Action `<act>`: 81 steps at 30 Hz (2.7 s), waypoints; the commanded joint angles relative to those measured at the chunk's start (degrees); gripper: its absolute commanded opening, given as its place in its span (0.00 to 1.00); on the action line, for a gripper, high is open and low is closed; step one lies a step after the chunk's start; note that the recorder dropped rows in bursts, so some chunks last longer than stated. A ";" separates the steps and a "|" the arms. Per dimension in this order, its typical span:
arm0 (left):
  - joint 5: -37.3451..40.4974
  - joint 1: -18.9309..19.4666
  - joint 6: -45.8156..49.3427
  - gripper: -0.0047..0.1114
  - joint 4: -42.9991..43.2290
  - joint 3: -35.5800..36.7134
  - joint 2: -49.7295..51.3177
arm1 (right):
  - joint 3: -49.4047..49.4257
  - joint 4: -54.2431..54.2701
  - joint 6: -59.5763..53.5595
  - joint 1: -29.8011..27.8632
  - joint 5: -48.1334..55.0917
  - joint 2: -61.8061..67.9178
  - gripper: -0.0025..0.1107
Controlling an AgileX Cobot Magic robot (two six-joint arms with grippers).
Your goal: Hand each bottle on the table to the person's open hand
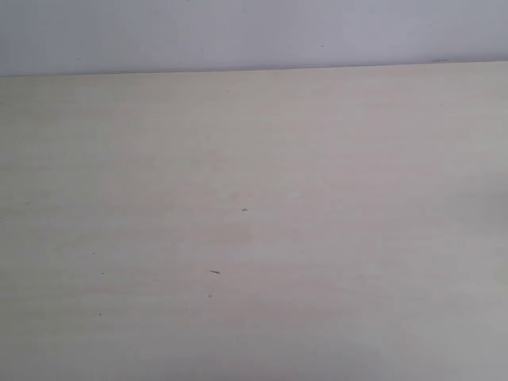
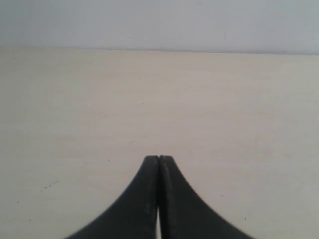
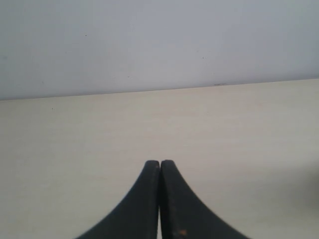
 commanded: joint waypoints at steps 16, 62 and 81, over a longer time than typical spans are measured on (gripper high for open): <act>-1.04 0.02 -0.26 0.04 -0.52 0.52 -3.62 | 0.26 0.21 0.12 -0.29 -0.29 -0.33 0.02; -1.04 0.02 -0.26 0.04 -0.52 0.52 -3.62 | 0.26 0.36 0.12 -0.29 -0.29 -0.33 0.02; -1.04 0.02 -0.26 0.04 -0.52 0.52 -3.62 | 0.26 0.36 0.12 -0.29 -0.29 -0.33 0.02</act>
